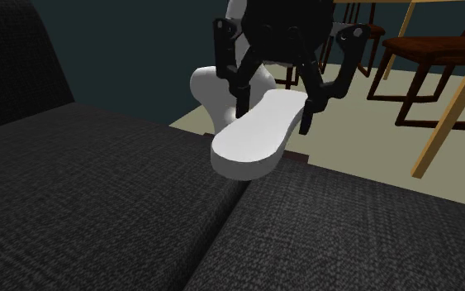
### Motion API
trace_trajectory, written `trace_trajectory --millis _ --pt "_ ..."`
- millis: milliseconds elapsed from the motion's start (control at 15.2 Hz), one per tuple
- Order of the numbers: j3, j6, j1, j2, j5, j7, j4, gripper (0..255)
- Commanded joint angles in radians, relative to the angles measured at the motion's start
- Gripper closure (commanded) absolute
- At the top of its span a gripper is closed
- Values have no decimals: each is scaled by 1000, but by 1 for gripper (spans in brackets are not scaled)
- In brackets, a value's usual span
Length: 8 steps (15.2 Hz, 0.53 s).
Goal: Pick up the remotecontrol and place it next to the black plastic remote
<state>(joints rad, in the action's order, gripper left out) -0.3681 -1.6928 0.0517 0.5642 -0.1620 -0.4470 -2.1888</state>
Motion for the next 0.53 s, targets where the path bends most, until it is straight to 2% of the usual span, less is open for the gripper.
trace_trajectory --millis 0,462 --pt "43 7 -6 38 9 50 -35 255" --pt "197 35 -43 143 73 220 -124 255"
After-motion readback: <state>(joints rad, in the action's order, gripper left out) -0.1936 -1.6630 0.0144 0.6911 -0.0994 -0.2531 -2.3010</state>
